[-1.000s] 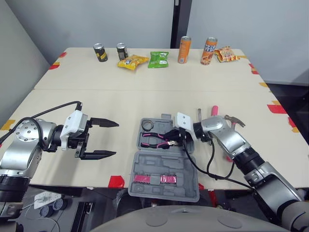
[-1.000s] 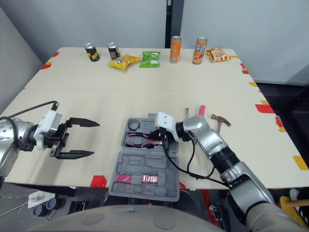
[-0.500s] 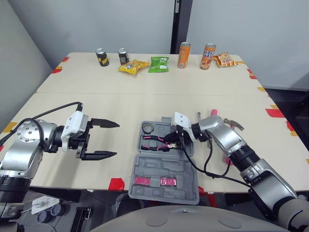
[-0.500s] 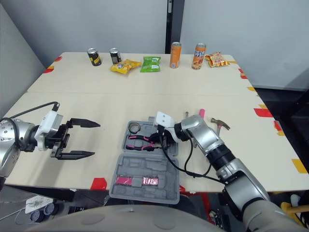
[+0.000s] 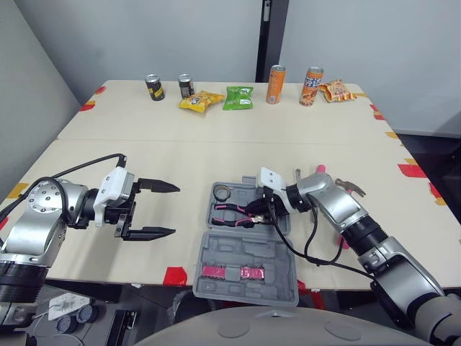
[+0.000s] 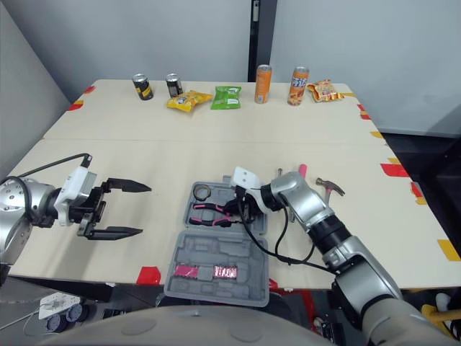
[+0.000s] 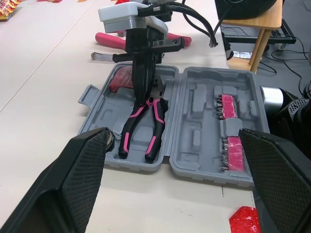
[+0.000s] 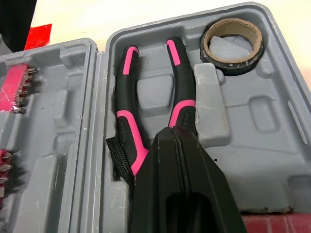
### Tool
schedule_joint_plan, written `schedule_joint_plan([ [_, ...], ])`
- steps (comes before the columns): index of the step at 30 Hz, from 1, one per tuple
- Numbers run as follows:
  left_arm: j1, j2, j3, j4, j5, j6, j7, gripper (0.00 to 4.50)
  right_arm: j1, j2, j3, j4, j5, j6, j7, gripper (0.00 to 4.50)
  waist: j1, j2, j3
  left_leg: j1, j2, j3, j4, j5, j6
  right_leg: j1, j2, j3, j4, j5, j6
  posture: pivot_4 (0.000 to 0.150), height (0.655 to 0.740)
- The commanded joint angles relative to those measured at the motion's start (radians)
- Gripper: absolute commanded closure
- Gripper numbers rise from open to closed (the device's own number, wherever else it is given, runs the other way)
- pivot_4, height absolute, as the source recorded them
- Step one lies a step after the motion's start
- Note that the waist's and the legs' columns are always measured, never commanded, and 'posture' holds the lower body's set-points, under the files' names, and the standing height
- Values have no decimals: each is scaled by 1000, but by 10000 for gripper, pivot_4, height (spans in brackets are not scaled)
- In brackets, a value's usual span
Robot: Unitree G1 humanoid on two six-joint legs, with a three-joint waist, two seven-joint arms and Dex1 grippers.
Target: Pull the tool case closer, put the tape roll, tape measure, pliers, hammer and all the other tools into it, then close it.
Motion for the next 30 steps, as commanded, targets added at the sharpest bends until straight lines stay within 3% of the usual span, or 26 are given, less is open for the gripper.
schedule_joint_plan([
  [1, 3, 7, 3, -12, 6, 1, -3, 0, 144, -70, 176, 208, -157, 154, -30, 44741, -1, 0, 0, 0, 0, 0, -1, 0, 0, 0, 0, 0, -1, 1, 1, 1500, 7400],
  [7, 18, 6, 10, 22, 21, -16, -3, 0, 147, -70, 73, 150, -140, -13, -128, 44741, -4, -1, 5, -1, 0, 2, -4, 0, 0, -2, 0, 0, -3, 2, 4, 1500, 7400],
  [13, 21, -2, 17, 41, 33, -29, 9, 0, 189, -117, -32, -30, -88, -109, -157, 44741, 6, -2, 32, -3, 0, 9, -10, 2, 2, -9, -4, 1, -2, -1, -3, 1500, 7400],
  [16, 24, -3, 15, 41, 33, -26, 14, 0, 211, -135, -71, -107, -62, -128, -164, 44741, 11, -3, 39, -11, -1, 9, -10, 5, 4, -15, -4, 2, -3, 5, 9, 1500, 7400],
  [24, 34, -15, 19, 33, 19, -19, 26, 0, 294, -179, -201, -319, 42, -220, -158, 44741, 32, -9, 64, -41, -6, 7, -2, 15, 1, -38, -3, 1, -3, 10, 17, 1500, 7400],
  [30, 45, -23, 33, 18, -1, -11, 37, 0, 334, -175, -296, -407, 165, -255, -131, 44741, 30, -10, 83, -42, -5, 7, -2, 15, -1, -41, -2, 0, -1, 11, 18, 1500, 7400],
])
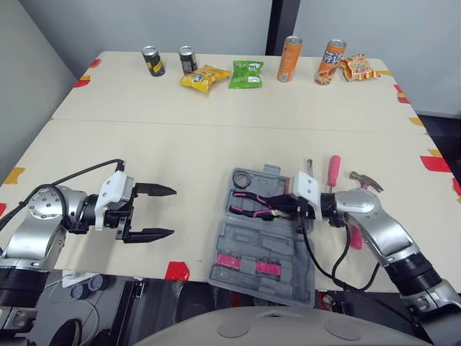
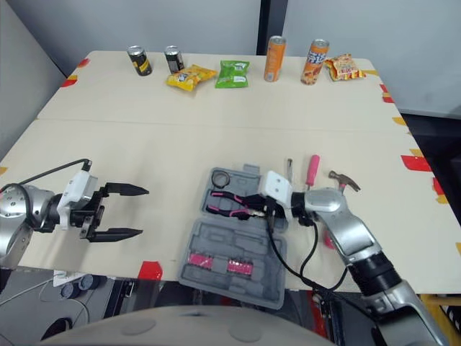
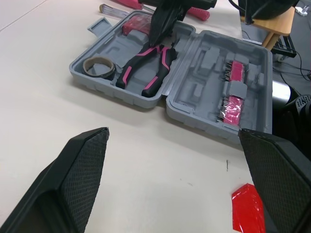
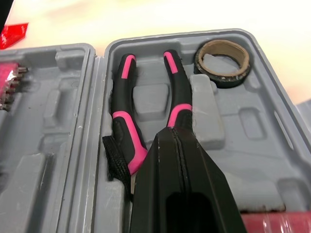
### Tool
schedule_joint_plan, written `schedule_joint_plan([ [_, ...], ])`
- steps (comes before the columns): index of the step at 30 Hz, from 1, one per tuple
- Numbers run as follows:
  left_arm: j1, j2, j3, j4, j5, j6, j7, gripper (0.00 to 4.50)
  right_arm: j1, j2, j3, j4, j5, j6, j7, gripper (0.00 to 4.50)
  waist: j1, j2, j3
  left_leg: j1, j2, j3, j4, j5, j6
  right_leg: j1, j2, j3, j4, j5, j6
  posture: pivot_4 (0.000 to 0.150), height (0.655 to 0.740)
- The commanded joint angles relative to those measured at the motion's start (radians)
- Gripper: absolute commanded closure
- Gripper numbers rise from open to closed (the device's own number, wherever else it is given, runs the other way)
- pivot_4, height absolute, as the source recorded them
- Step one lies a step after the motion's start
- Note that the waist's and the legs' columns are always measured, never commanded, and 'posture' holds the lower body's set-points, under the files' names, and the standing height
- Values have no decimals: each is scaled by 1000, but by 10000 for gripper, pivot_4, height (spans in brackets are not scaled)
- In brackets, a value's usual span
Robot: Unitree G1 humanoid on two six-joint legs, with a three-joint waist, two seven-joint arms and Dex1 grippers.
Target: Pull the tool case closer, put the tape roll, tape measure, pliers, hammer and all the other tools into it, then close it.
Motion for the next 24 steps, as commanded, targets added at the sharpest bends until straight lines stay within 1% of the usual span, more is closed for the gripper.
schedule_joint_plan([
  [1, 15, -5, 31, -30, -27, 3, 6, 0, 21, -4, -63, -67, 77, -19, 21, 44741, -1, 0, 3, 0, 0, 0, 0, 0, 0, 0, 0, 0, 0, 0, 0, 1500, 7400],
  [6, 22, -8, 32, -39, -29, 4, 6, 0, 31, 5, -72, -83, 111, -27, 38, 44741, -10, 0, 6, 0, 1, 0, 1, 0, 0, 0, 1, 0, 3, 0, 0, 1500, 7400],
  [10, 30, -16, 48, -46, -34, -2, 22, 0, 57, 0, -118, -105, 166, -44, 49, 44741, -11, 0, 7, 0, 1, 0, 5, 0, 1, 0, 1, 1, 5, 0, 0, 1500, 7400],
  [16, 70, -32, 107, -41, -41, 10, 92, 0, 159, -37, -283, -67, 251, -138, 89, 44741, -9, -1, 8, -1, 1, -1, 8, 0, 1, 0, 0, 1, 8, 0, 0, 1500, 7400],
  [19, 112, -49, 171, 15, -52, 2, 124, 0, 236, -79, -409, -9, 298, -157, 117, 44741, -11, -1, 8, -1, 1, -1, 10, 0, 1, 0, 0, 1, 9, 0, 0, 1500, 7400],
  [23, 163, -66, 241, 65, -57, -11, 147, 0, 316, -104, -524, 57, 340, -175, 143, 44741, -11, -1, 8, 0, 1, -1, 12, 0, 3, 1, 0, 1, 10, 0, -1, 1500, 7400],
  [24, 186, -70, 266, 88, -56, -18, 153, 0, 347, -112, -567, 87, 343, -193, 152, 42413, -12, -1, 8, 0, 1, -1, 12, 0, 3, 1, 0, 1, 11, 0, -1, 1500, 7400],
])
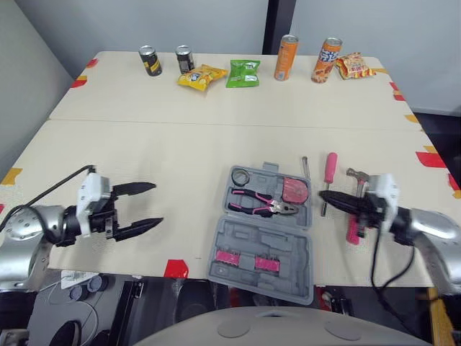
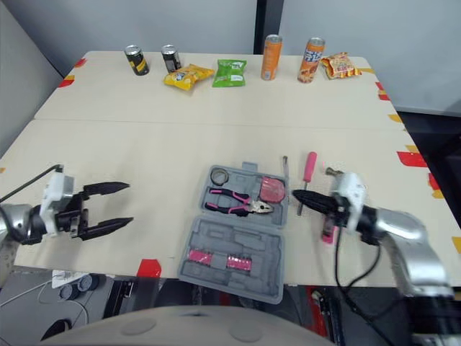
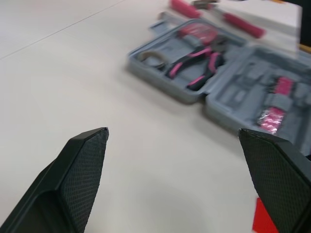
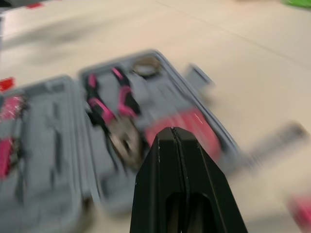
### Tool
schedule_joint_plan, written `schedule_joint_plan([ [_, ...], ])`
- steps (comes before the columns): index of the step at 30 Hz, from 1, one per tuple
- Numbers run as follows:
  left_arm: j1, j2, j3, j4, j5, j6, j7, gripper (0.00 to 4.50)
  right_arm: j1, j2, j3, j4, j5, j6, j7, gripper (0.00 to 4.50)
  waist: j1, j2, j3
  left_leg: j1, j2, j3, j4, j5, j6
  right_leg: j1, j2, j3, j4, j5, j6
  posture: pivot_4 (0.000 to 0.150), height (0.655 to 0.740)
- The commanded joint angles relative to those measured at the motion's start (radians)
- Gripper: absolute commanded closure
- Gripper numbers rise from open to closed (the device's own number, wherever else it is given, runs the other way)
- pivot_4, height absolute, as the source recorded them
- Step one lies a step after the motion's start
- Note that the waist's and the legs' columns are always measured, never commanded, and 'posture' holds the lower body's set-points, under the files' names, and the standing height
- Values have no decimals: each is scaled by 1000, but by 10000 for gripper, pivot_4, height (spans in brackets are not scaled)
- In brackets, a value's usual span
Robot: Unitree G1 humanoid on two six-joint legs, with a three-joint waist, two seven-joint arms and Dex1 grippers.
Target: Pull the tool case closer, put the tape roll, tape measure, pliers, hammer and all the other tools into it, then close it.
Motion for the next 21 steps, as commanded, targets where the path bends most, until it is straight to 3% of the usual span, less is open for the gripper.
schedule_joint_plan([
  [1, 59, -17, 101, 60, -13, -39, 23, 0, 66, -16, -149, 84, 41, -73, 20, 39437, -1, 0, 0, 0, 0, 0, 1, 0, 1, 0, 0, 0, 1, 0, 0, 1500, 7400],
  [13, 128, -24, 244, 321, 5, -128, 42, 0, 157, -33, -399, 505, 61, -202, 57, 137, -7, 1, 0, 2, 4, 0, 3, -3, 18, 1, -1, -1, 4, -2, -6, 1500, 7400],
  [21, 84, -9, 224, 361, 25, -149, 25, 0, 118, -50, -396, 607, 50, -244, 88, 137, -23, 1, 0, 2, 4, -1, 5, -3, 20, 1, -2, -3, 8, -3, -9, 1500, 7400],
])
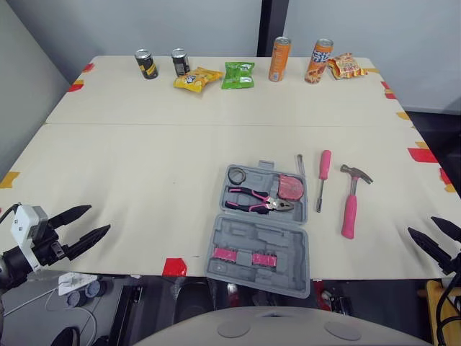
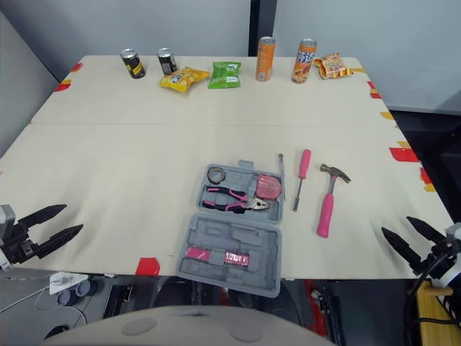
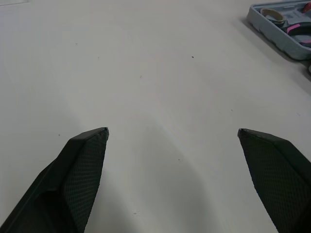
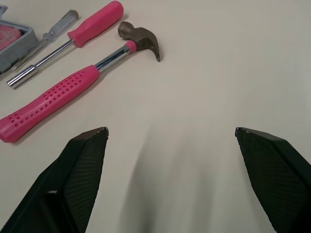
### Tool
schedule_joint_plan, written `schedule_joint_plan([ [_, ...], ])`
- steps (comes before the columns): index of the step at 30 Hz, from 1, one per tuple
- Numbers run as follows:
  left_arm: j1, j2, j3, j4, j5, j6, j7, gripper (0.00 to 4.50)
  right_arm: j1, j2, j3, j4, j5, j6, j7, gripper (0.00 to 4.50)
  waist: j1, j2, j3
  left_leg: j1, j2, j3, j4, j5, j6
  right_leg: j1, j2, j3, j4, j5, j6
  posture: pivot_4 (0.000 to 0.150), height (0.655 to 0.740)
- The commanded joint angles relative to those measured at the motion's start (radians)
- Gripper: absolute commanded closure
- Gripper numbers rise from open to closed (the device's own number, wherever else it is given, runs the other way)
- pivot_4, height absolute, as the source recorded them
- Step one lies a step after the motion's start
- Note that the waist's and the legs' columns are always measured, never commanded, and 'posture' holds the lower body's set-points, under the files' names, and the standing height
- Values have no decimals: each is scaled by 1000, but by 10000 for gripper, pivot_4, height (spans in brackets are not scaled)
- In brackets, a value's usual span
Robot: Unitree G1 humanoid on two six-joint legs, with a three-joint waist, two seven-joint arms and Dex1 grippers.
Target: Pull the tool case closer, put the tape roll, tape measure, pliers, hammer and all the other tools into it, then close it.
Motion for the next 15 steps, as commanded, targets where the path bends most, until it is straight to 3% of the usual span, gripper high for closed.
schedule_joint_plan([
  [1, -19, 28, -5, -3, 13, -8, -18, 0, -2, -25, -13, -5, 6, -14, 33, 137, -1, 0, 0, 0, 0, 0, 0, 0, 0, 0, 0, 0, 0, 0, 0, 1500, 7400],
  [13, -165, 37, -240, -128, 119, -29, -90, 0, 44, -36, 181, -488, -19, 121, 75, 137, 1, 1, 0, -1, 0, -2, 3, 0, 2, 0, 0, -2, 4, 0, -1, 1500, 7400],
  [15, -211, 27, -297, -145, 133, -26, -111, 5200, 28, -38, 238, -545, -39, 127, 79, 0, 2, 0, 0, -1, 0, -2, 3, 0, 2, -1, -1, -2, 6, -1, -1, 1500, 7400],
])
